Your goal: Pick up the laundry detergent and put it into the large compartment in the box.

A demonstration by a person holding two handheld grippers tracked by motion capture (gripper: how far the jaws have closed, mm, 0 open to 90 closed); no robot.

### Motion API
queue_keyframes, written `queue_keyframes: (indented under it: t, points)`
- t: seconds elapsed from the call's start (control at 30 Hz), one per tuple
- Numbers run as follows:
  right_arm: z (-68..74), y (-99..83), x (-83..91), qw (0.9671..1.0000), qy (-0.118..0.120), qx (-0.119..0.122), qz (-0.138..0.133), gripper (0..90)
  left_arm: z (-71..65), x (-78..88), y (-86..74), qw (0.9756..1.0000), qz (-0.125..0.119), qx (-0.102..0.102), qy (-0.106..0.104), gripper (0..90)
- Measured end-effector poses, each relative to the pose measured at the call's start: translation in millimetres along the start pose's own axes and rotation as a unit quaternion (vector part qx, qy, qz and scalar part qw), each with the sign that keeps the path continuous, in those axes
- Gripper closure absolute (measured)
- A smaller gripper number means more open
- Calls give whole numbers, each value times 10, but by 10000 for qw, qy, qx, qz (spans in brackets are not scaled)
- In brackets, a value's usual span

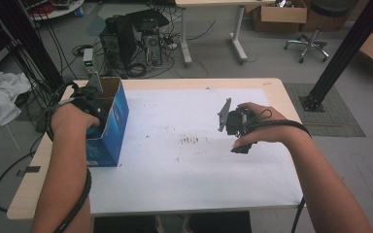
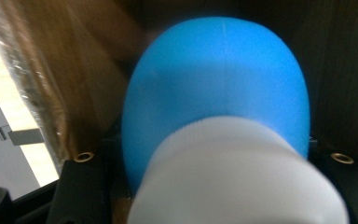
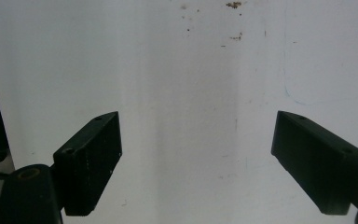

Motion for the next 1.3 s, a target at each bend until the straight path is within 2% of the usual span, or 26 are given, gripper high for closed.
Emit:
queue_keyframes:
  t: [0.07,0.27,0.47,0.67,1.3]
  points:
    - [1,2,0,10000,-1,3,-4,162,-19,-3,-3,9999,47,-89,55,387]
    - [5,4,5,10000,-9,1,-6,162,-6,-5,-15,9999,-90,-53,21,385]
    - [2,-2,5,10000,-8,-10,-7,162,-6,-7,-29,10000,-77,-29,10,383]
    - [-1,10,5,10000,-15,0,-10,162,-9,2,-40,9998,-169,-95,-46,353]
    - [-2,22,34,10000,-71,9,-62,162,-75,322,-79,9988,-386,-231,167,328]
Point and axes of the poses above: each handheld gripper's, and its own axes: x roughly backward along the jaws, y roughly out of its top, z roughly to its left, the point moved 1 cm from there along -x, roughly forward along the jaws, and after that the axes turned 2 degrees about z, right-handed, at the moved point
